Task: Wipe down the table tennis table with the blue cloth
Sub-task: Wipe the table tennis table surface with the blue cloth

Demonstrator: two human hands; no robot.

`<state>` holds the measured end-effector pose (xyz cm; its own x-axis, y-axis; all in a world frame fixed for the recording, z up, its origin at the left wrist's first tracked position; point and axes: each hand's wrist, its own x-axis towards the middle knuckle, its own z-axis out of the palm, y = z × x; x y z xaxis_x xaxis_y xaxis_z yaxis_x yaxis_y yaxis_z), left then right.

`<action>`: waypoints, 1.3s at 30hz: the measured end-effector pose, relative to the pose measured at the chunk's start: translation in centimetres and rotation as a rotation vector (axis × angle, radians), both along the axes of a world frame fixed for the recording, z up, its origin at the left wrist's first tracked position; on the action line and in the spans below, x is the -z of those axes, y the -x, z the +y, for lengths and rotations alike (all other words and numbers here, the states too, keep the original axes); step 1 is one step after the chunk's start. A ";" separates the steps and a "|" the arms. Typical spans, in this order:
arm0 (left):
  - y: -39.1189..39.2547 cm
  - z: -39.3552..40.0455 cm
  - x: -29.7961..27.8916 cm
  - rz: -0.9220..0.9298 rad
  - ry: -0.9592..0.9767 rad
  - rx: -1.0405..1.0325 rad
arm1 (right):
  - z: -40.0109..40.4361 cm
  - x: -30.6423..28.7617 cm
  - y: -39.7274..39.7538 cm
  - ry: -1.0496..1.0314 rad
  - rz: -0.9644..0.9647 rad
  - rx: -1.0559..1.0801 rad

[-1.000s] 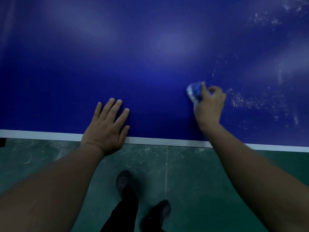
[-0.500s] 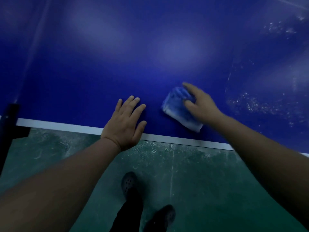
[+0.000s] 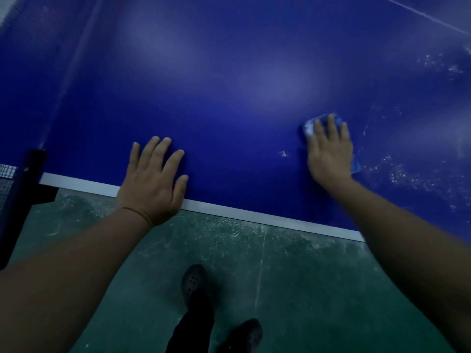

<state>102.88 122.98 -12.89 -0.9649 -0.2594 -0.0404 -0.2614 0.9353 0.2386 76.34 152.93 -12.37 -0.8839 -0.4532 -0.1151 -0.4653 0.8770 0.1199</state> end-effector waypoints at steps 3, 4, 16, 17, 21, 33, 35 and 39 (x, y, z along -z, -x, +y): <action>0.1 0.0 0.1 0.007 -0.007 0.002 | -1.0 -1.0 4.4 0.053 -0.029 0.206; 0.1 -0.1 0.1 0.006 -0.009 -0.002 | -2.6 -0.8 4.2 0.062 -0.032 0.220; 0.1 -0.2 -0.1 -0.004 0.001 0.010 | -0.2 -1.7 -0.7 0.097 -0.042 -0.381; 0.1 -0.2 0.0 -0.003 0.002 0.011 | -1.0 -1.6 1.3 0.101 0.003 -0.274; 0.0 -0.2 -0.1 -0.012 0.006 0.010 | -7.1 0.1 -1.4 0.129 0.072 -0.216; 0.0 -0.2 -0.1 -0.017 0.005 0.012 | -0.6 -2.5 -3.8 0.102 -0.141 -0.247; -0.1 -0.1 -0.1 -0.019 0.008 0.005 | -3.2 -1.8 -4.7 0.126 -0.067 -0.087; 0.0 -0.1 -0.1 -0.030 0.006 -0.006 | -7.1 -1.0 -10.9 0.161 -0.092 -0.110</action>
